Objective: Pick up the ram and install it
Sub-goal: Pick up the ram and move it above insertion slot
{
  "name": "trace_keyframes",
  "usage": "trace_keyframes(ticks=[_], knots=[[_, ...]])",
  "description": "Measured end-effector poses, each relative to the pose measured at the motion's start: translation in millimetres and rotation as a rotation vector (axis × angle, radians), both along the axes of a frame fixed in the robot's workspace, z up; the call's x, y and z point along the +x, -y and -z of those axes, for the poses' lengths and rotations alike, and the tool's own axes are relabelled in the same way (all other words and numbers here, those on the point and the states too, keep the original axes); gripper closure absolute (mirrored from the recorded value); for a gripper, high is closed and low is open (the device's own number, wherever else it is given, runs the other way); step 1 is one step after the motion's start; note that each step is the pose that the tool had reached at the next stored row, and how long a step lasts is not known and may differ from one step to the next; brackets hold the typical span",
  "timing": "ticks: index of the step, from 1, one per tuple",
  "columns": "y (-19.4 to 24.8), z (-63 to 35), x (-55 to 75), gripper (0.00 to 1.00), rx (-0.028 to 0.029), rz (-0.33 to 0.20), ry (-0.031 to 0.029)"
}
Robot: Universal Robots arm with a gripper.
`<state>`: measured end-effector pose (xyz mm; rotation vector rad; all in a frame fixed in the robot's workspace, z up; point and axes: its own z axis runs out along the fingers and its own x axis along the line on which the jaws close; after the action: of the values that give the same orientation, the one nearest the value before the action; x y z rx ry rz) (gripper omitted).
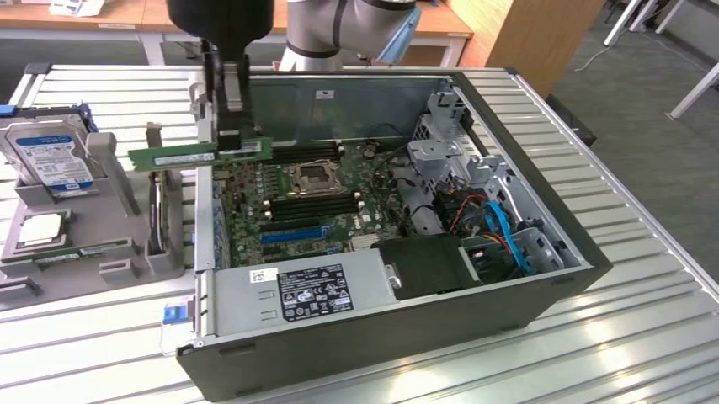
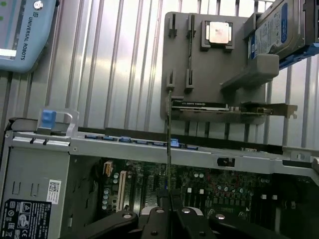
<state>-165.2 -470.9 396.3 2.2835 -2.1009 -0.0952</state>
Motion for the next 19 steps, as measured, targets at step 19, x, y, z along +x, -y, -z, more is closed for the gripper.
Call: trace_keyframes(ticks=[19], knots=[[0.0,0.0,61.5,0.89,-0.0001,-0.003,0.0]])
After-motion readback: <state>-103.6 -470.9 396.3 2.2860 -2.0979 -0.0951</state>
